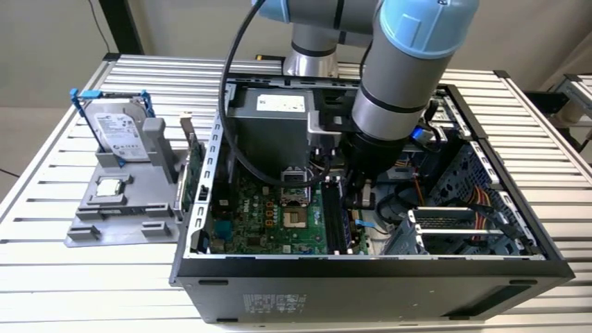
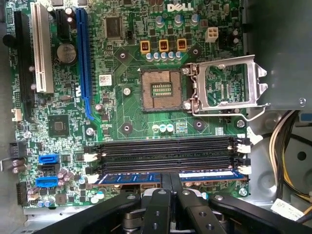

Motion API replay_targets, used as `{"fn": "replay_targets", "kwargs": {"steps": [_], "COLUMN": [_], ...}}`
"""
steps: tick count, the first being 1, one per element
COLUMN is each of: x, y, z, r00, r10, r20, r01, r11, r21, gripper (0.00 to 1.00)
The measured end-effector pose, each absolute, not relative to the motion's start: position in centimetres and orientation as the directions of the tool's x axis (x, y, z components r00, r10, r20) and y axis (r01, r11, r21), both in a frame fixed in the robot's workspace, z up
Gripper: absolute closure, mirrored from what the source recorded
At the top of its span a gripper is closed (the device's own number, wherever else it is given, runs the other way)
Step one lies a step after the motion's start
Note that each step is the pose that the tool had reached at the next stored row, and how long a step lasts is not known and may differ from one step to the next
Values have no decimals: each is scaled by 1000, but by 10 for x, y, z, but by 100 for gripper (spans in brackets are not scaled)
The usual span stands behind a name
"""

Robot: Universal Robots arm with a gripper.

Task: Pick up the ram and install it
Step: 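Press down the ram until it locks into place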

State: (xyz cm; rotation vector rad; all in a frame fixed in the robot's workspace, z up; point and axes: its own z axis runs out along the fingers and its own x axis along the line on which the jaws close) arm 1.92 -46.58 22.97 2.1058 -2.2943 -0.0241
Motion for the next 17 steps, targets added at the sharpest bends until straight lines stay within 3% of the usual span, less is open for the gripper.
{"fn": "replay_targets", "kwargs": {"steps": [17], "x": [19], "y": [-466], "z": [220], "r00": [-85], "r10": [-996], "r20": [10], "r01": [-996], "r11": [85], "r21": [30], "gripper": [100]}}
